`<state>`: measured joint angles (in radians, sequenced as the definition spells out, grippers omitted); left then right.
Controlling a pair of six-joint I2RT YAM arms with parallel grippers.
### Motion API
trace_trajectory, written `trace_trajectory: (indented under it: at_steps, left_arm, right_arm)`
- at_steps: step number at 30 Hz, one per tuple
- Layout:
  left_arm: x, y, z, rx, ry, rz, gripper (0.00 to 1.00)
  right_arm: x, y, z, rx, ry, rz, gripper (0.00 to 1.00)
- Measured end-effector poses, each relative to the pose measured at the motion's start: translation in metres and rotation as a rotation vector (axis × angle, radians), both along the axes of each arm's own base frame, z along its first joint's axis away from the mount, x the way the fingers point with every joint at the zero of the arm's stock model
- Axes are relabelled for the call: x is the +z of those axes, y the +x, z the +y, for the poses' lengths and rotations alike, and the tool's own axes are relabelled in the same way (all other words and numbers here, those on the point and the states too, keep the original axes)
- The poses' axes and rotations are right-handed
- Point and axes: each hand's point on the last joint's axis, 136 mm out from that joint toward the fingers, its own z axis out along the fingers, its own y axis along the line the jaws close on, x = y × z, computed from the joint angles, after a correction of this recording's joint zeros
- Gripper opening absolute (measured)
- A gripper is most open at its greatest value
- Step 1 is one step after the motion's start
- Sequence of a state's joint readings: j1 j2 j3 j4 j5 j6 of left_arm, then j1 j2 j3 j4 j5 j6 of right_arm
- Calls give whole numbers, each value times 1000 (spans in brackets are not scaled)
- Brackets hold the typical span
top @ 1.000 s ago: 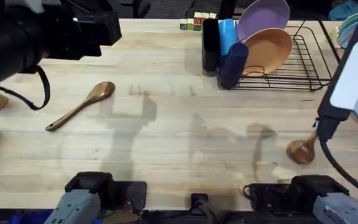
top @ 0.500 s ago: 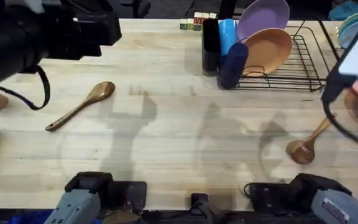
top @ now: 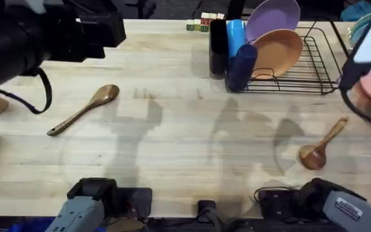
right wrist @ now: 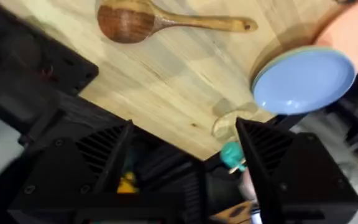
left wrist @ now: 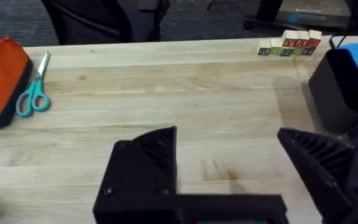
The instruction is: Pick up the spoon on the table one by one and put them onto the rack
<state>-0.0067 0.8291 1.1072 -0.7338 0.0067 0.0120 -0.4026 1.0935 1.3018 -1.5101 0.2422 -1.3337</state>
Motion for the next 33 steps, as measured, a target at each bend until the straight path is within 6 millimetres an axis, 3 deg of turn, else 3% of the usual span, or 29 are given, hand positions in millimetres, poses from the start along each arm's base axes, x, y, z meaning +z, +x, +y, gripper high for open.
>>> trace_trajectory:
  at_steps: [8,19,33]
  left_arm:
    - [0,0,0,0,0,1,993]
    - [-2,-1,0,0,0,8,993]
    - [-2,-1,0,0,0,7,993]
  right_arm:
    - [-1,0,0,231,-12,66,996]
    - [-21,5,-17,310,53,207,997]
    - [-53,29,-31,419,122,317,997]
